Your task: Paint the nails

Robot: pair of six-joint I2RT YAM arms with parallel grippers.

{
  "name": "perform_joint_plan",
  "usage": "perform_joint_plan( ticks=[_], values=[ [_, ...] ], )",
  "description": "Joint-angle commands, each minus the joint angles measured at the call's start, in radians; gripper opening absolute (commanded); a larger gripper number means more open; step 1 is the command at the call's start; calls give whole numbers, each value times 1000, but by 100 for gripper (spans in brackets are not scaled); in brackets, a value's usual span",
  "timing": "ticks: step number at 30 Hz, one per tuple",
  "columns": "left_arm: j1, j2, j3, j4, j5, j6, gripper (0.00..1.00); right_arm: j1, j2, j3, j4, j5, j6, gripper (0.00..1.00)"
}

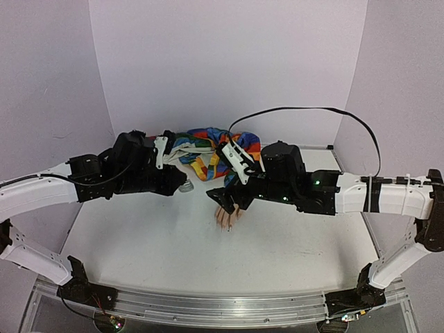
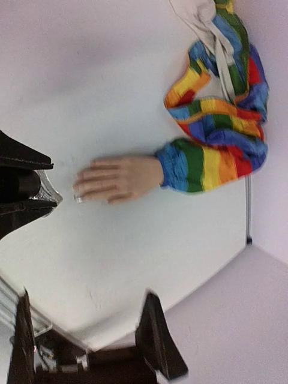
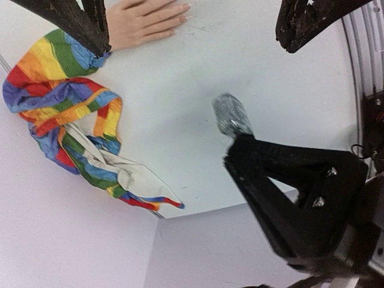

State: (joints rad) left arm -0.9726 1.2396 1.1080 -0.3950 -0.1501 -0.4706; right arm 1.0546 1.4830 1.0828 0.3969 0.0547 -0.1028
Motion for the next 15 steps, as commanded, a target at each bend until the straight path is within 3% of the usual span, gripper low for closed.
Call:
perform_joint_plan(
  ticks=[1,9,15],
  values=[
    [33,1,-122,-39,-258,-16,0,0,-51,-42,-35,187,10,98],
    [61,91,-324,172,-373,-27,0,-2,-186,-105,-36,245,-15,98],
    [64,226,-347,216,-421,-75,0,-2,-268,-149,-30,253,-17,98]
  ],
)
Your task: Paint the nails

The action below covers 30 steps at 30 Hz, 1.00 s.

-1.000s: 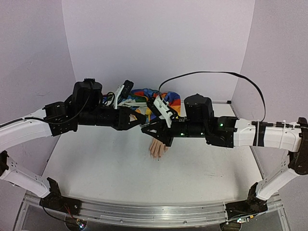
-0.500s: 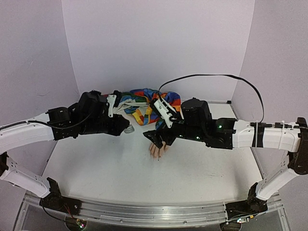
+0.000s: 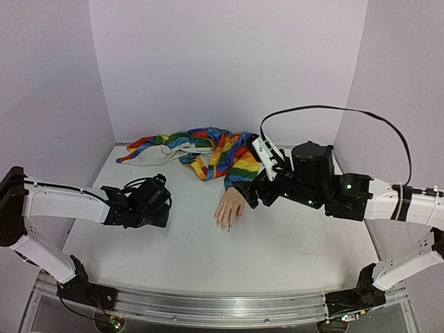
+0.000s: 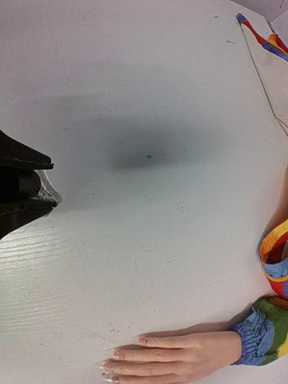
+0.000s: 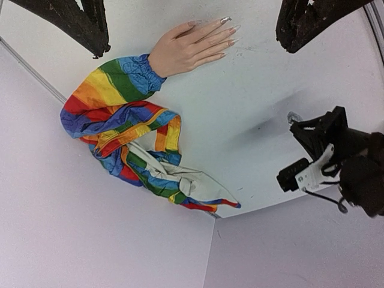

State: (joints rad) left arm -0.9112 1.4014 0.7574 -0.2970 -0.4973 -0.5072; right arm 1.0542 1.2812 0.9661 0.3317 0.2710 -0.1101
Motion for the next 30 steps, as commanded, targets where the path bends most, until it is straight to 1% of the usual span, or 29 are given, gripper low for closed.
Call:
perform_joint_plan(
  ticks=[1,8,11,13,14,15,16,17,18,20,21,23,24,27,30],
  values=[
    [3,84,3,126,-73,-46,0,-2,-81,-39,39,39,-10,98],
    [5,175,-22,190,-41,-88,2,-3,-157,-69,45,100,-25,98],
    [5,194,-24,199,-35,-94,2,-3,-174,-78,45,114,-32,98],
    [5,201,-22,199,-29,-94,4,-3,-178,-82,46,122,-33,98],
    [4,202,-19,198,-27,-94,8,-3,-178,-84,47,126,-33,98],
    [4,199,-22,197,-24,-95,16,-3,-180,-85,47,129,-32,98],
    [5,189,-27,197,-22,-98,26,-3,-183,-86,47,134,-31,98],
    [5,170,-32,197,-23,-97,40,-3,-185,-83,46,143,-32,98],
    [5,150,-36,195,-21,-91,48,-3,-188,-79,41,158,-33,98],
    [5,99,-39,189,-20,-66,59,-2,-194,-66,18,214,-42,98],
    [5,70,-40,182,-17,-56,65,-2,-196,-56,4,281,-47,98],
    [6,-1,-21,138,-12,-31,74,-8,-201,-28,-35,411,-43,98],
    [7,-34,5,84,-20,-29,77,-17,-209,-7,-69,473,-27,98],
    [8,-148,111,-57,-51,26,85,-44,-263,51,-174,632,44,98],
    [12,-295,191,-110,-87,111,91,-46,-353,81,-207,732,52,98]
  ],
)
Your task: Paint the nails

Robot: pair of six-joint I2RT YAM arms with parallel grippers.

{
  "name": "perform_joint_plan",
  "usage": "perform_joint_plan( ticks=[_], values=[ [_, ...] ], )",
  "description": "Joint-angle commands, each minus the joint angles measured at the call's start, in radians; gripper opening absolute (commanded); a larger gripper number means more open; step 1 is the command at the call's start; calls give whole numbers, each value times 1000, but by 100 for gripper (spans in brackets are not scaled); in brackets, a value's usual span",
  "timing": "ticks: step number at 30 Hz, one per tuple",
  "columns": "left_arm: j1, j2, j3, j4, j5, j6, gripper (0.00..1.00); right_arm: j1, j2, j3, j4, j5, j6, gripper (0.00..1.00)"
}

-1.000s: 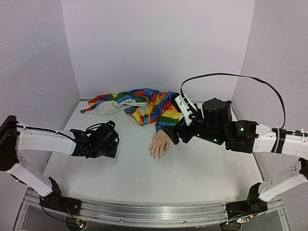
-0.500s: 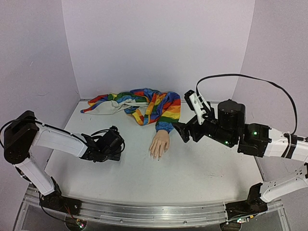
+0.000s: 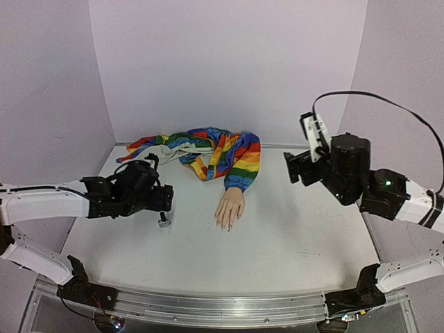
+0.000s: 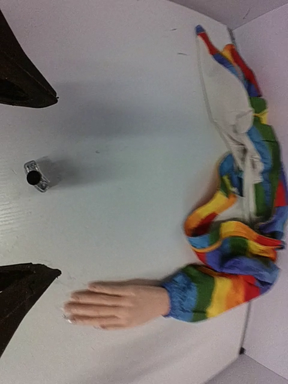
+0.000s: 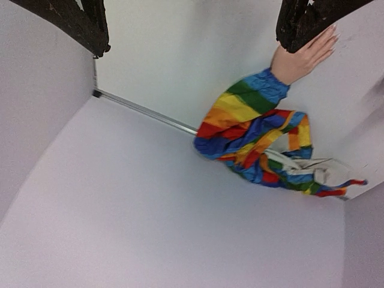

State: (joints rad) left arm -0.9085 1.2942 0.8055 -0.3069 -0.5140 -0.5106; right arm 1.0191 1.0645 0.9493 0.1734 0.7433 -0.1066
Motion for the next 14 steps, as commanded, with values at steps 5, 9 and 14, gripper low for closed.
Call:
perform_joint_plan(
  ticks=[5,9,14],
  values=[
    [12,-358,272,-105,-102,284,95,-10,-245,144,-63,234,-43,98],
    [13,-434,344,-104,-96,361,96,-11,-253,177,-83,207,-71,98],
    [12,-494,384,-106,-95,412,96,-10,-235,165,-87,165,-46,98]
  ],
)
